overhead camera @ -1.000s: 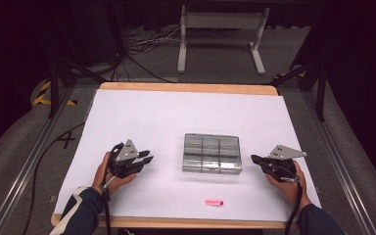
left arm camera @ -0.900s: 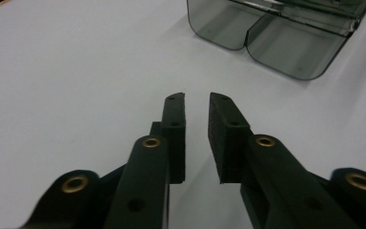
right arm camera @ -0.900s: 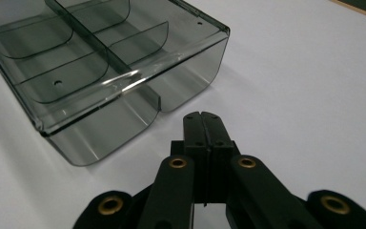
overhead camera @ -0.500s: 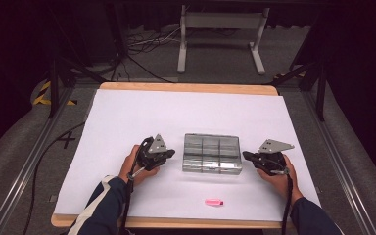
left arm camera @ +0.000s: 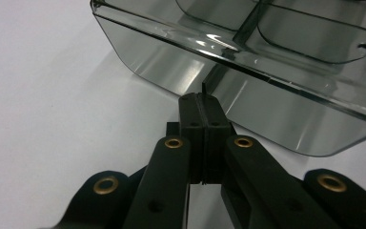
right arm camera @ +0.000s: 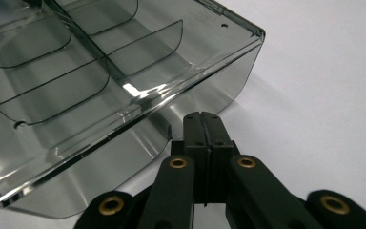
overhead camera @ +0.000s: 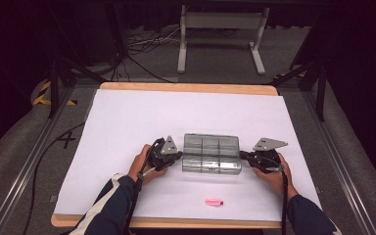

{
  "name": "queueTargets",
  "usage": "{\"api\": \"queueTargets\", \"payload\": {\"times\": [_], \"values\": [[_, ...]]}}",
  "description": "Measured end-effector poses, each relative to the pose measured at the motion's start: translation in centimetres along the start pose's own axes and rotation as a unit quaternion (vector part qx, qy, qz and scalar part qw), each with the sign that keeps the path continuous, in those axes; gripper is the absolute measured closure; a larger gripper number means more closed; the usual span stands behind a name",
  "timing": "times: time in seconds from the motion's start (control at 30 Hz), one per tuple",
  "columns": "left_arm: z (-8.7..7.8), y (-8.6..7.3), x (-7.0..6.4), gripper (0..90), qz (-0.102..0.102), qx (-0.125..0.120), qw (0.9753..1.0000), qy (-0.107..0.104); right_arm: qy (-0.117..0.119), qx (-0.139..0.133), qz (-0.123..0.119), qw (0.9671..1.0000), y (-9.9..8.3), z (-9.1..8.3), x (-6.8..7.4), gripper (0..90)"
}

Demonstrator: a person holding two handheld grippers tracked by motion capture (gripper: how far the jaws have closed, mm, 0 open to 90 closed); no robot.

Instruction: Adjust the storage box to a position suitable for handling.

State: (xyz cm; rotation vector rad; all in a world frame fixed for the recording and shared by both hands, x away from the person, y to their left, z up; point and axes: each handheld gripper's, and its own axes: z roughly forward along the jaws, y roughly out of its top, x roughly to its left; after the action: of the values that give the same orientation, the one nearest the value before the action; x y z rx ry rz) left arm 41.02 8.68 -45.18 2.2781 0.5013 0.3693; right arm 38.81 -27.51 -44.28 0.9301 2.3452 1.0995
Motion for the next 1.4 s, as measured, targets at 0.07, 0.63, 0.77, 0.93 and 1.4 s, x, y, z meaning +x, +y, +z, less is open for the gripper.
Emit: {"api": "queueTargets", "payload": {"times": [0.07,0.63,0.77,0.93,1.4], "values": [[-0.1,-0.1,0.1,90.0,-0.001,0.000,1.0000,-0.001,0.005,-0.005,0.002,1.0000,0.0,-0.1,0.0,90.0],[-1.6,-1.0,0.7,90.0,-0.011,0.018,0.9998,-0.002,0.034,-0.005,-0.013,0.9993,0.5,0.0,1.9,90.0],[-2.4,-1.5,0.8,90.0,-0.015,0.020,0.9997,-0.004,0.039,-0.001,-0.025,0.9989,0.8,0.3,2.8,90.0],[-3.3,-2.2,0.5,90.0,-0.011,0.025,0.9996,-0.003,0.046,0.002,-0.038,0.9982,1.1,0.5,3.6,90.0],[-4.6,-3.4,0.0,90.0,-0.008,0.028,0.9996,-0.002,0.051,0.005,-0.050,0.9975,1.7,1.0,4.8,90.0]]}}
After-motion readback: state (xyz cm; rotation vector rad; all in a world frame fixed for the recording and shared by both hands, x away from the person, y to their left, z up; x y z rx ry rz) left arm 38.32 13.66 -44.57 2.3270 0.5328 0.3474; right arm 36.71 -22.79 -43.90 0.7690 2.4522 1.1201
